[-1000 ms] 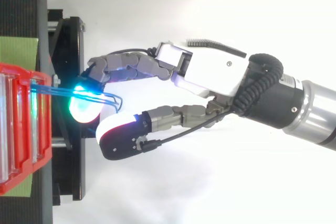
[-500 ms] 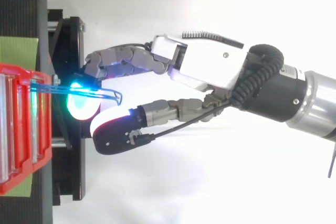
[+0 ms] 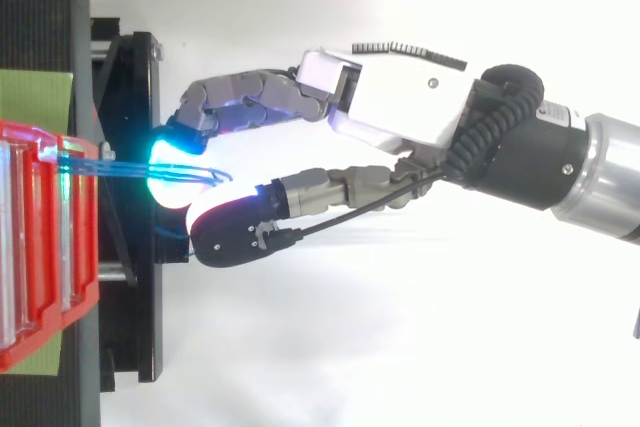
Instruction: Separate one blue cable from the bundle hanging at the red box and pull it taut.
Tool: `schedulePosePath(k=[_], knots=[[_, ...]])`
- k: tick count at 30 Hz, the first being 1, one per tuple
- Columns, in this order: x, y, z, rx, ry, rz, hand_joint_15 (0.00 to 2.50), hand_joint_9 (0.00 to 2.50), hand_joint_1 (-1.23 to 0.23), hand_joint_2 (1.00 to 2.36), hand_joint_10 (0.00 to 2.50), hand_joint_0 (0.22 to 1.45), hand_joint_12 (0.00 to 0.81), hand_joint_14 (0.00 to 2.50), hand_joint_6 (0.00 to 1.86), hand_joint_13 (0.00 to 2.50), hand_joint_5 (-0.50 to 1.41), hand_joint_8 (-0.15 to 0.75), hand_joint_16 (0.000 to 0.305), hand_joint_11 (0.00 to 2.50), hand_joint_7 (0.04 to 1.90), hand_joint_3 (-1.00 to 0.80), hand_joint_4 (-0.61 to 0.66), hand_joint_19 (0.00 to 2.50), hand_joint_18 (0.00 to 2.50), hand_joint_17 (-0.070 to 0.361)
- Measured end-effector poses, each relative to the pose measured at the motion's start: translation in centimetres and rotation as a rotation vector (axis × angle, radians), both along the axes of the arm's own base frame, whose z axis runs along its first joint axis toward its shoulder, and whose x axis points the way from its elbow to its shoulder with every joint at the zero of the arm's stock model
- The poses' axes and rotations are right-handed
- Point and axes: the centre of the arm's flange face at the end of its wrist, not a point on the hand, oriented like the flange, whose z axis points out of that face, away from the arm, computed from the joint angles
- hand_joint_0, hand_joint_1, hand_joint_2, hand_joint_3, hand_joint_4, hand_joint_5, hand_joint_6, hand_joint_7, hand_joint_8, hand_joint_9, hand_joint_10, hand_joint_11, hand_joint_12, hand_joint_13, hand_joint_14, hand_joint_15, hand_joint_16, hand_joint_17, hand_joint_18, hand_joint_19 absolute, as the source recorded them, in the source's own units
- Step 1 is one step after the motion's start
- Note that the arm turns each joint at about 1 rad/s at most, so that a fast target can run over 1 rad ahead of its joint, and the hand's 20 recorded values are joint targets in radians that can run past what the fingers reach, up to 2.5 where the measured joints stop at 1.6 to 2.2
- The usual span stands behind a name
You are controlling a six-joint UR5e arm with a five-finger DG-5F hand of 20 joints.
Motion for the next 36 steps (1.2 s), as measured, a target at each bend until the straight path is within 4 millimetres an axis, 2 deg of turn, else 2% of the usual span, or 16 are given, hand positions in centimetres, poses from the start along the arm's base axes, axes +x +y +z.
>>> schedulePosePath(k=[9, 16, 26, 30, 36], knots=[[-0.1, -0.1, 0.8, 0.005, -0.002, 0.043, 0.0, 0.64, -0.52, 1.0, 0.01, 0.61, 0.274, 0.0, 0.5, 0.36, -0.13, 0.269, 0.035, 0.19, 1.13, -0.46, 0.24, 0.22, 0.35, 0.079], [-0.1, 0.0, 1.5, 0.007, -0.008, 0.048, 0.0, 0.65, -0.57, 1.01, 0.01, 0.62, 0.271, 0.0, 0.51, 0.36, -0.12, 0.27, 0.035, 0.19, 1.33, -0.4, 0.17, 0.21, 0.37, 0.079], [-0.1, -0.1, 1.7, 0.007, -0.01, 0.048, 0.0, 0.66, -0.57, 1.01, 0.01, 0.62, 0.271, 0.0, 0.6, 0.37, -0.14, 0.273, 0.035, 0.2, 1.21, -0.42, 0.17, 0.21, 0.37, 0.079], [-0.3, -0.3, 2.2, 0.006, -0.007, 0.046, 0.0, 0.66, -0.5, 1.0, 0.01, 0.61, 0.272, 0.0, 0.6, 0.37, -0.14, 0.274, 0.035, 0.21, 1.19, -0.47, 0.17, 0.22, 0.37, 0.079], [-0.7, -0.6, 3.2, 0.005, 0.004, 0.042, 0.0, 0.66, -0.48, 1.01, 0.01, 0.64, 0.271, 0.0, 0.62, 0.37, -0.14, 0.274, 0.035, 0.21, 1.2, -0.38, 0.15, 0.21, 0.37, 0.078]])
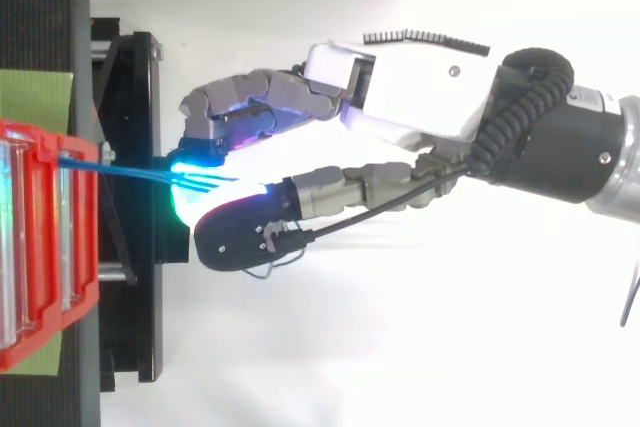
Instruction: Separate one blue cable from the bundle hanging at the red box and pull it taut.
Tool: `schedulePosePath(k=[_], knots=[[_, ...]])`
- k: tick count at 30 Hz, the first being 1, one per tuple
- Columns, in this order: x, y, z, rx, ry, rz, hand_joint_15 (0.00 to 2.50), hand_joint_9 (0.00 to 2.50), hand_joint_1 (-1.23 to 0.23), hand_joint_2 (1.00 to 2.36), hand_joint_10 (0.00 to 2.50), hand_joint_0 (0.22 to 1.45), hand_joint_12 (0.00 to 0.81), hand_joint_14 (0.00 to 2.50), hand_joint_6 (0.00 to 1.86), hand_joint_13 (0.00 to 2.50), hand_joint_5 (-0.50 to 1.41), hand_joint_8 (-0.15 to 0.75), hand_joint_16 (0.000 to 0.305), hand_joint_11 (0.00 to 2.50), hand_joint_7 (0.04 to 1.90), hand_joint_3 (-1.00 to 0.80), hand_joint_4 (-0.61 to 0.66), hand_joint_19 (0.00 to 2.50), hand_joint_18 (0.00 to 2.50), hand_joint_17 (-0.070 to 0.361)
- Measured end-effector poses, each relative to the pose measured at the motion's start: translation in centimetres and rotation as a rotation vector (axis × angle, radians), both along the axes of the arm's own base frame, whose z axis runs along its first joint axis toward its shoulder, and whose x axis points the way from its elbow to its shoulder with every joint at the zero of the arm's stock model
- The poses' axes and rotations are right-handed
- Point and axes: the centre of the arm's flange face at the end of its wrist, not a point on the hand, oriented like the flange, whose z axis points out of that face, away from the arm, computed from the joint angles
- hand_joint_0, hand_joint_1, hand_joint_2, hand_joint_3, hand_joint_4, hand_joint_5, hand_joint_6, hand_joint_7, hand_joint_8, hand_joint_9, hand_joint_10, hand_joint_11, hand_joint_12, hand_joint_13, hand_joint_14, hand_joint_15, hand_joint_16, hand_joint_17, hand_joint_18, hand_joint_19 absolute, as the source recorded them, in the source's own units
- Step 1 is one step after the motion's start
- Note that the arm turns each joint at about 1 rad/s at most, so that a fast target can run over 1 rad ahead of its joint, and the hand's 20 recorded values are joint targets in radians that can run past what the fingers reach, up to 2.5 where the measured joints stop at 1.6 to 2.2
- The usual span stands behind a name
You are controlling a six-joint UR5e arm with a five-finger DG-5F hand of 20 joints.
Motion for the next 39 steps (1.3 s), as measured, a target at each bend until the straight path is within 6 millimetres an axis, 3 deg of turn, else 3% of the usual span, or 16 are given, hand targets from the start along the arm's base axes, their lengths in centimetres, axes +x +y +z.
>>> schedulePosePath(k=[8, 12, 22, 25, 29, 31, 34, 39], knots=[[-0.5, -0.6, 1.2, -0.001, 0.008, -0.006, 0.01, 0.64, -0.54, 1.02, 0.01, 0.63, 0.272, 0.0, 0.72, 0.36, -0.17, 0.278, 0.035, 0.26, 1.05, -0.28, 0.17, 0.21, 0.37, 0.078], [-0.6, -0.7, 1.7, -0.001, 0.005, -0.007, 0.01, 0.64, -0.65, 1.02, 0.01, 0.64, 0.275, 0.0, 0.8, 0.36, -0.21, 0.283, 0.035, 0.31, 0.96, -0.28, 0.17, 0.2, 0.37, 0.079], [-0.6, -1.0, 2.2, 0.0, -0.002, -0.013, 0.01, 0.64, -0.77, 1.0, 0.01, 0.73, 0.274, 0.0, 0.87, 0.39, -0.23, 0.269, 0.035, 0.37, 0.85, -0.48, 0.16, 0.18, 0.42, 0.08], [-0.5, -1.1, 2.5, 0.001, -0.005, -0.013, 0.02, 0.65, -0.78, 1.0, 0.01, 0.68, 0.274, 0.0, 0.88, 0.41, -0.23, 0.27, 0.035, 0.38, 0.87, -0.5, 0.17, 0.2, 0.43, 0.079], [-0.5, -1.3, 3.0, 0.0, 0.002, -0.016, 0.03, 0.66, -0.72, 1.0, 0.01, 0.59, 0.276, 0.0, 0.87, 0.42, -0.23, 0.272, 0.036, 0.4, 0.86, -0.5, 0.18, 0.21, 0.43, 0.08], [-0.5, -1.4, 3.2, -0.001, 0.008, -0.017, 0.04, 0.69, -0.61, 1.0, 0.01, 0.56, 0.279, 0.0, 0.86, 0.42, -0.22, 0.287, 0.036, 0.39, 0.86, -0.5, 0.19, 0.23, 0.44, 0.082], [-0.5, -1.5, 3.4, -0.003, 0.017, -0.018, 0.04, 0.71, -0.48, 1.0, 0.01, 0.59, 0.273, 0.0, 0.85, 0.43, -0.21, 0.284, 0.035, 0.39, 0.89, -0.5, 0.17, 0.23, 0.43, 0.079], [-0.7, -1.6, 3.6, -0.005, 0.036, -0.017, 0.05, 0.71, -0.52, 1.01, 0.01, 0.64, 0.273, 0.0, 0.86, 0.42, -0.21, 0.288, 0.035, 0.4, 0.91, -0.43, 0.15, 0.23, 0.43, 0.078]])
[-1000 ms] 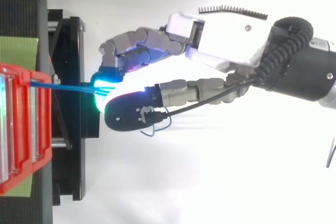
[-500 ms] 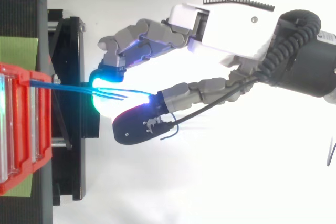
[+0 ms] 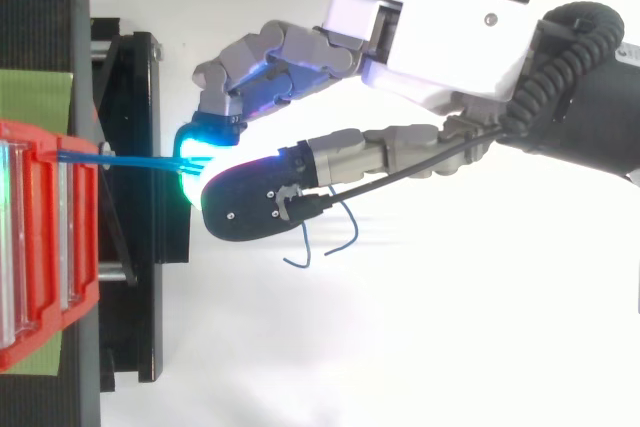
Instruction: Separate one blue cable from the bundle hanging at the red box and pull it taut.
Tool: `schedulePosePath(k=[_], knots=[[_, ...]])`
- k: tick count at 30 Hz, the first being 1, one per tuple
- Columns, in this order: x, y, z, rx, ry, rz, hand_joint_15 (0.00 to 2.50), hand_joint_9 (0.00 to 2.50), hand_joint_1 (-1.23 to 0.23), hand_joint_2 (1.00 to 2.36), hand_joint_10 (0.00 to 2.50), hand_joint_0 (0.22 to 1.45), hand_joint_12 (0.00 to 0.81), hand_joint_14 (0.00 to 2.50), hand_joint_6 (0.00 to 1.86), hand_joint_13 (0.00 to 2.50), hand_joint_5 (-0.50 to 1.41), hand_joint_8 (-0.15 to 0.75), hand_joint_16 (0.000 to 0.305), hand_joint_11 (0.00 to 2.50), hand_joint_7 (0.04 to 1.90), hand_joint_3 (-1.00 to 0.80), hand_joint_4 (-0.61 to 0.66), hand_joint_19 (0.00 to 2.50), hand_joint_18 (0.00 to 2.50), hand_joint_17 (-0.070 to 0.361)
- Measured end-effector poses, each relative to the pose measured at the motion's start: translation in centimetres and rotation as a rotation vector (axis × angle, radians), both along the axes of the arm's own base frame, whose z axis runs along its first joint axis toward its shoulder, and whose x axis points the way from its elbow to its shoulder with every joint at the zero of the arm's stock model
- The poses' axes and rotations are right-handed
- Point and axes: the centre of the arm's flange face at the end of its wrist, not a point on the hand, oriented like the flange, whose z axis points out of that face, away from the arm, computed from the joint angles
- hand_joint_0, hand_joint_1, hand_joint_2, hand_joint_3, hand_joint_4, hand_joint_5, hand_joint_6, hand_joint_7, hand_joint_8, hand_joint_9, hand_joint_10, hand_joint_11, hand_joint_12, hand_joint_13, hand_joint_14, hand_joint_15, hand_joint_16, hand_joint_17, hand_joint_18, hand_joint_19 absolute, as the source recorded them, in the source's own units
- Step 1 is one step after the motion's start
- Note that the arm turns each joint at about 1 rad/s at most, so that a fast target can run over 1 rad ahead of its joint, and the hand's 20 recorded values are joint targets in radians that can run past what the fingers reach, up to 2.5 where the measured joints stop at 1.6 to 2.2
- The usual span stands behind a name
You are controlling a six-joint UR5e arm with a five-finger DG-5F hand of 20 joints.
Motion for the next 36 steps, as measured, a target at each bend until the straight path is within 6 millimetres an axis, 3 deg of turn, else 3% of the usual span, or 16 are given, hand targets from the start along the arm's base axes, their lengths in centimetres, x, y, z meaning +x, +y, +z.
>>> schedulePosePath(k=[4, 12, 21, 26, 31, 36], knots=[[-0.1, 0.0, 0.3, 0.0, 0.003, 0.0, 0.04, 0.68, -0.65, 1.02, 0.01, 0.65, 0.277, 0.0, 0.88, 0.41, -0.22, 0.289, 0.035, 0.41, 0.97, -0.27, 0.11, 0.22, 0.42, 0.079], [-0.3, -0.2, 0.8, -0.001, 0.004, -0.001, 0.04, 0.67, -0.78, 1.02, 0.02, 0.73, 0.28, 0.0, 0.91, 0.42, -0.24, 0.275, 0.036, 0.45, 0.94, -0.26, 0.05, 0.22, 0.43, 0.08], [-0.3, -0.3, 0.8, -0.002, 0.005, -0.003, 0.06, 0.72, -0.83, 1.0, 0.02, 0.82, 0.268, 0.0, 0.92, 0.47, -0.24, 0.256, 0.033, 0.48, 0.94, -0.49, 0.08, 0.24, 0.45, 0.075], [-0.4, -0.6, 0.9, -0.002, 0.005, -0.005, 0.05, 0.74, -0.85, 1.0, 0.02, 0.77, 0.263, 0.0, 0.92, 0.49, -0.23, 0.255, 0.033, 0.5, 0.94, -0.5, 0.09, 0.18, 0.51, 0.075], [-0.4, -1.0, 0.9, -0.002, 0.004, -0.011, 0.07, 0.74, -0.87, 1.0, 0.02, 0.61, 0.262, 0.0, 0.91, 0.5, -0.24, 0.262, 0.033, 0.51, 0.93, -0.5, 0.12, 0.21, 0.5, 0.074], [-0.3, -1.7, 1.2, -0.001, -0.003, -0.019, 0.08, 0.74, -0.84, 1.0, 0.02, 0.54, 0.272, 0.0, 0.9, 0.5, -0.23, 0.276, 0.035, 0.51, 0.89, -0.5, 0.15, 0.22, 0.51, 0.079]])
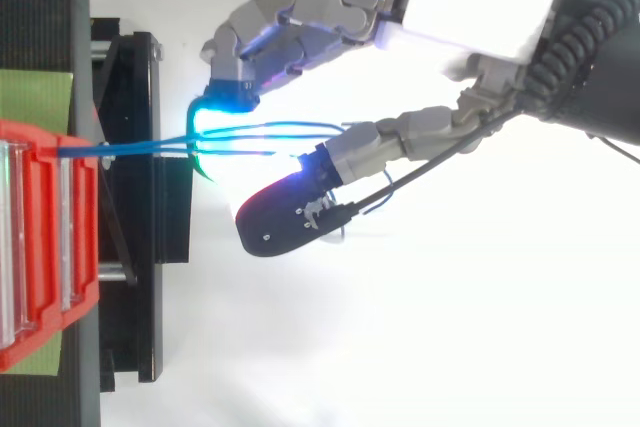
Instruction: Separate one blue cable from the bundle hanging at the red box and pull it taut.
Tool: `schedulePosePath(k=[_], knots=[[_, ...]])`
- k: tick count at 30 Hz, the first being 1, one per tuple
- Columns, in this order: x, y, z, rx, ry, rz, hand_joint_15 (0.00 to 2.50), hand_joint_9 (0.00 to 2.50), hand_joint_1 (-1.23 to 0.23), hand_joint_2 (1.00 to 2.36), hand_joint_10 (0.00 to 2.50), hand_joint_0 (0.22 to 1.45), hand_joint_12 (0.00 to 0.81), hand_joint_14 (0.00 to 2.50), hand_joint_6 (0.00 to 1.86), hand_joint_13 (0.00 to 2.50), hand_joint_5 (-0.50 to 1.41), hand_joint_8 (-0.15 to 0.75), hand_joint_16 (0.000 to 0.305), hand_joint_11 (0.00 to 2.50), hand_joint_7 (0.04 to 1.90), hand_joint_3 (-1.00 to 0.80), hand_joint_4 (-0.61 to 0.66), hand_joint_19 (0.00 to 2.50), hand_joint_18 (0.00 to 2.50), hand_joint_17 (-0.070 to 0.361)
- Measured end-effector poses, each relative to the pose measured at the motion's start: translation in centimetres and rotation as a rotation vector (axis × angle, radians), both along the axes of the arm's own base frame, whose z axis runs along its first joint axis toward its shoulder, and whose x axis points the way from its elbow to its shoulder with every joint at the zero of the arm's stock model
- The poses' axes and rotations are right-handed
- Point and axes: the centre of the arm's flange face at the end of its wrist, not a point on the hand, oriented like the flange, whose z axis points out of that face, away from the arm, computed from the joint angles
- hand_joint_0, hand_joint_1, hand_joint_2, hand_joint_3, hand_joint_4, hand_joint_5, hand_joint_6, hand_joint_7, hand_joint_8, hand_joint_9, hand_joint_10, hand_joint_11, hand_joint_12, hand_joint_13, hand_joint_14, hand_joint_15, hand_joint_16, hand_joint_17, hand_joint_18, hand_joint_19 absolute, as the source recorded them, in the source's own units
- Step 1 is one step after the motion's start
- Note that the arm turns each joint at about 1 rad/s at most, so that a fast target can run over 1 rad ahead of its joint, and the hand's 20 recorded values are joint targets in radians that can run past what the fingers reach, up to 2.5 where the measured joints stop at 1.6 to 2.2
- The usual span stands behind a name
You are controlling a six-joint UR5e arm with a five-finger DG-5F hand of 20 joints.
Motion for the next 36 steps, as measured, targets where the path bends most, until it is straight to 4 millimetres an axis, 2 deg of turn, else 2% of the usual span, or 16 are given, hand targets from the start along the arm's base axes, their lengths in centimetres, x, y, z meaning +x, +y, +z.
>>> schedulePosePath(k=[2, 6, 7, 9, 11, 14, 16, 20, 28, 36], knots=[[0.1, -0.3, 0.2, 0.0, -0.004, -0.004, 0.08, 0.75, -0.81, 1.0, 0.01, 0.53, 0.278, 0.0, 0.9, 0.51, -0.23, 0.28, 0.036, 0.5, 0.89, -0.5, 0.16, 0.23, 0.51, 0.081], [0.1, -0.7, 0.6, 0.0, -0.007, -0.009, 0.09, 0.78, -0.65, 1.0, 0.01, 0.5, 0.289, 0.0, 0.89, 0.52, -0.23, 0.299, 0.038, 0.51, 0.87, -0.5, 0.16, 0.25, 0.52, 0.084], [0.1, -0.8, 0.6, 0.0, -0.006, -0.011, 0.09, 0.78, -0.58, 1.0, 0.01, 0.51, 0.29, 0.0, 0.89, 0.53, -0.23, 0.297, 0.037, 0.5, 0.87, -0.5, 0.16, 0.25, 0.52, 0.083], [0.1, -0.9, 0.7, -0.001, -0.003, -0.012, 0.09, 0.78, -0.52, 1.0, 0.01, 0.53, 0.284, 0.0, 0.89, 0.52, -0.23, 0.293, 0.036, 0.5, 0.88, -0.5, 0.15, 0.25, 0.51, 0.08], [0.0, -1.0, 0.7, -0.002, 0.0, -0.013, 0.1, 0.79, -0.43, 1.0, 0.02, 0.6, 0.273, 0.0, 0.88, 0.52, -0.23, 0.29, 0.034, 0.51, 0.92, -0.5, 0.13, 0.28, 0.49, 0.076], [0.0, -1.1, 0.7, -0.003, 0.002, -0.014, 0.11, 0.79, -0.45, 1.0, 0.02, 0.63, 0.276, 0.0, 0.88, 0.52, -0.23, 0.294, 0.034, 0.51, 0.93, -0.48, 0.12, 0.28, 0.5, 0.077], [0.0, -1.1, 0.7, -0.003, 0.002, -0.014, 0.11, 0.77, -0.53, 1.01, 0.02, 0.64, 0.28, 0.0, 0.89, 0.51, -0.23, 0.296, 0.035, 0.5, 0.95, -0.37, 0.12, 0.28, 0.49, 0.078], [0.0, -1.1, 0.7, -0.003, 0.002, -0.014, 0.11, 0.75, -0.64, 1.02, 0.02, 0.65, 0.284, 0.0, 0.9, 0.51, -0.23, 0.298, 0.035, 0.52, 0.96, -0.3, 0.12, 0.28, 0.49, 0.078], [0.0, -1.1, 0.7, -0.003, 0.002, -0.014, 0.12, 0.74, -0.76, 1.01, 0.02, 0.71, 0.282, 0.0, 0.91, 0.53, -0.24, 0.279, 0.035, 0.55, 0.92, -0.38, 0.09, 0.27, 0.52, 0.079], [0.0, -1.1, 0.7, -0.003, 0.002, -0.017, 0.13, 0.77, -0.8, 1.0, 0.02, 0.78, 0.275, 0.0, 0.91, 0.56, -0.24, 0.27, 0.034, 0.57, 0.9, -0.46, 0.05, 0.28, 0.52, 0.077]])
